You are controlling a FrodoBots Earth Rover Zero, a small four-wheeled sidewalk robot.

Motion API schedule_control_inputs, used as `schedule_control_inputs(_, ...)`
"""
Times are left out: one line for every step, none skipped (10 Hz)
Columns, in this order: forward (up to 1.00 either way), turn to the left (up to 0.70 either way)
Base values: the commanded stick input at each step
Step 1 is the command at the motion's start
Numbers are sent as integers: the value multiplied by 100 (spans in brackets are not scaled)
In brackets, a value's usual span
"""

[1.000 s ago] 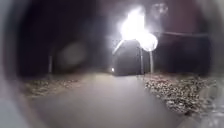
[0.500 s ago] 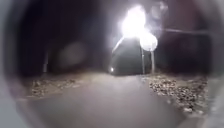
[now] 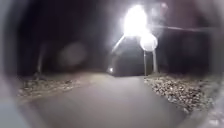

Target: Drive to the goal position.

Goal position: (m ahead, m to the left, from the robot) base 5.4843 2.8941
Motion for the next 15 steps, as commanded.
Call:
schedule_control_inputs(100, 0)
schedule_control_inputs(100, 0)
schedule_control_inputs(100, 0)
schedule_control_inputs(100, 0)
schedule_control_inputs(100, 0)
schedule_control_inputs(100, 0)
schedule_control_inputs(100, 0)
schedule_control_inputs(100, 0)
schedule_control_inputs(100, 0)
schedule_control_inputs(100, 0)
schedule_control_inputs(100, 0)
schedule_control_inputs(100, 0)
schedule_control_inputs(100, 0)
schedule_control_inputs(100, 0)
schedule_control_inputs(100, 0)
